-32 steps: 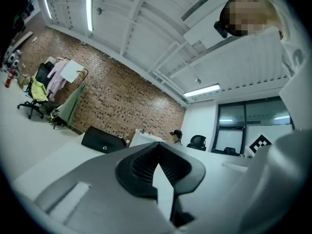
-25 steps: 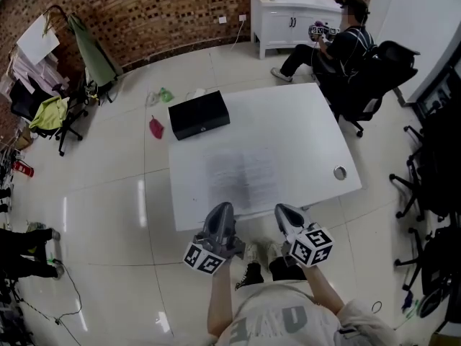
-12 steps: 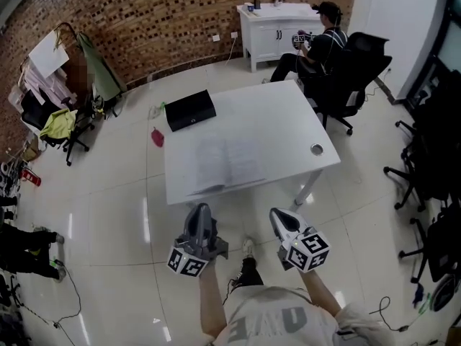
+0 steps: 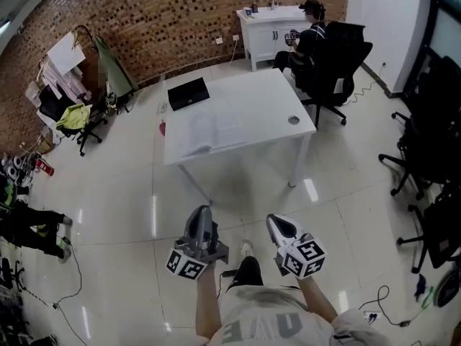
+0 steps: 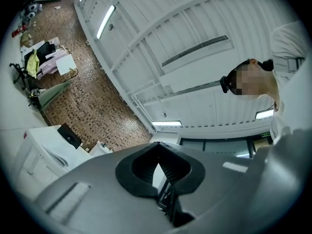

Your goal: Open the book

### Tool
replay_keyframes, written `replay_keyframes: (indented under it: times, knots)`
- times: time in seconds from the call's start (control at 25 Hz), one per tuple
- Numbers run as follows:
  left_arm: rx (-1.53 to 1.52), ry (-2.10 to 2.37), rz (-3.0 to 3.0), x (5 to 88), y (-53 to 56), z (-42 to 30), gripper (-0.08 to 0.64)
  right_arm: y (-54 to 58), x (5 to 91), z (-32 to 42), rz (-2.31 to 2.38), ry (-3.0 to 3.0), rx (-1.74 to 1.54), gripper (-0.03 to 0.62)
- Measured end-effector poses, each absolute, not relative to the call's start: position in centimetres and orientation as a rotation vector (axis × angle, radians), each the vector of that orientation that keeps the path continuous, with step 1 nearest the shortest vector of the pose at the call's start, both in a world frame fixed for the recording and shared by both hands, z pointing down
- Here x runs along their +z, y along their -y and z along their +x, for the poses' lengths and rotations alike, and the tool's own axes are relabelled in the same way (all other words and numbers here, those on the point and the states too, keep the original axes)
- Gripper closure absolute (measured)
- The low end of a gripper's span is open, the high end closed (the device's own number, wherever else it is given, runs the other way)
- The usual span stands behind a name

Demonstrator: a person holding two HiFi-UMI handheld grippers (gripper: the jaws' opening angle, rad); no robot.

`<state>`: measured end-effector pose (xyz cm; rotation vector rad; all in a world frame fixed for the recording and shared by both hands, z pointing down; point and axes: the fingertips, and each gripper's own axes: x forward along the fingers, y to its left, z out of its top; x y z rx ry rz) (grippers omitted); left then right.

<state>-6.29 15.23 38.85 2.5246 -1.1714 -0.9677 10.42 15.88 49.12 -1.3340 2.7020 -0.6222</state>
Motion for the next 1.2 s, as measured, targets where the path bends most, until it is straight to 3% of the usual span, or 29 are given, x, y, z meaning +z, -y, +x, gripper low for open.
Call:
replay_keyframes:
  times: [0.44,0.88,1.2]
  knots:
    - [-0.985,1.132,2.529,38.5,-22.0,-3.0,0.541,-22.8,48.2,13.1,-1.413,-2.675,-0.578,0.589]
    - [-0.776,1.419,2.59,39.8,-26.7,-5.6,0.541,-25.8,48.3,7.2,-1.271,-2.811,-0.552,0.589]
    - [-0.585,1.598,2.614,40.0,-27.4,-5.5,0.541,-27.5,48.3,6.8,-1.276,-2.811,-0.561,0.589]
